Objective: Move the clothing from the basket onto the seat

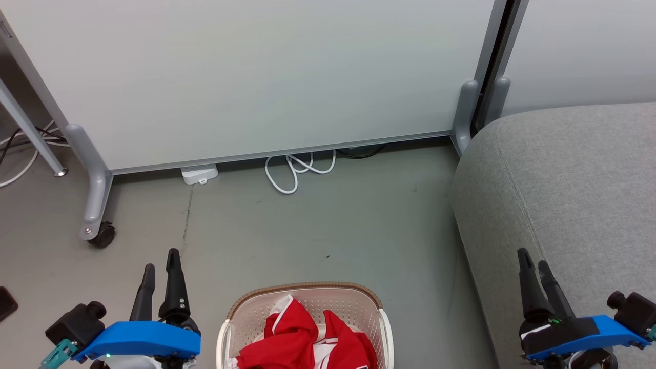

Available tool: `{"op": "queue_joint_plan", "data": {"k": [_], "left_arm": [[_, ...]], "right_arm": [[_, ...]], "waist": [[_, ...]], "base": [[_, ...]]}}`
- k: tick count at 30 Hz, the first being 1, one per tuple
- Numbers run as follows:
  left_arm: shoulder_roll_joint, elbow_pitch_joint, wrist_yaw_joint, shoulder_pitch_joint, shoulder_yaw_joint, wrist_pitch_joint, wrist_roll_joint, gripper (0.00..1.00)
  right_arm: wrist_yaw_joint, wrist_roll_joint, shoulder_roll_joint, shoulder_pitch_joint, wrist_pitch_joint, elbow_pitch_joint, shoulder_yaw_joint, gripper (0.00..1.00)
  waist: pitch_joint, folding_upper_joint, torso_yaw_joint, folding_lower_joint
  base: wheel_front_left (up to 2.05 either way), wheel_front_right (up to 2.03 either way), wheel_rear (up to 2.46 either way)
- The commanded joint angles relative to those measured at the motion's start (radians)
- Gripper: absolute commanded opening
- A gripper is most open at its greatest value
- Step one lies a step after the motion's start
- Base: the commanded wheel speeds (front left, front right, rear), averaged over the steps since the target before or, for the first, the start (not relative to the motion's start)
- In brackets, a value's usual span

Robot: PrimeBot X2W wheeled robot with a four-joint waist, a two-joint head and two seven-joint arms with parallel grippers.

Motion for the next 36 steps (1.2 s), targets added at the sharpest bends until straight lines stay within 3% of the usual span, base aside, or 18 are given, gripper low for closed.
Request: {"op": "queue_joint_plan", "data": {"k": [1,16,36], "left_arm": [[0.008,-0.01,0.001,-0.011,-0.005,-0.013,0.045,1.0],[0.018,-0.017,-0.001,-0.015,-0.036,-0.06,0.245,1.0],[0.015,0.008,-0.013,-0.012,-0.05,-0.108,0.411,1.0]], "right_arm": [[0.003,-0.044,-0.008,-0.02,-0.013,-0.009,0.003,1.0],[0.003,-0.236,-0.01,-0.027,-0.056,-0.003,0.009,1.0],[0.003,-0.439,-0.012,-0.026,-0.098,0.005,0.018,1.0]], "waist": [[0.001,0.0,-0.001,0.0],[0.006,0.0,0.001,0.0],[0.003,0.0,0.004,0.0]], "base": [[0.0,0.0,0.0],[0.0,0.0,0.0],[0.0,0.0,0.0]]}}
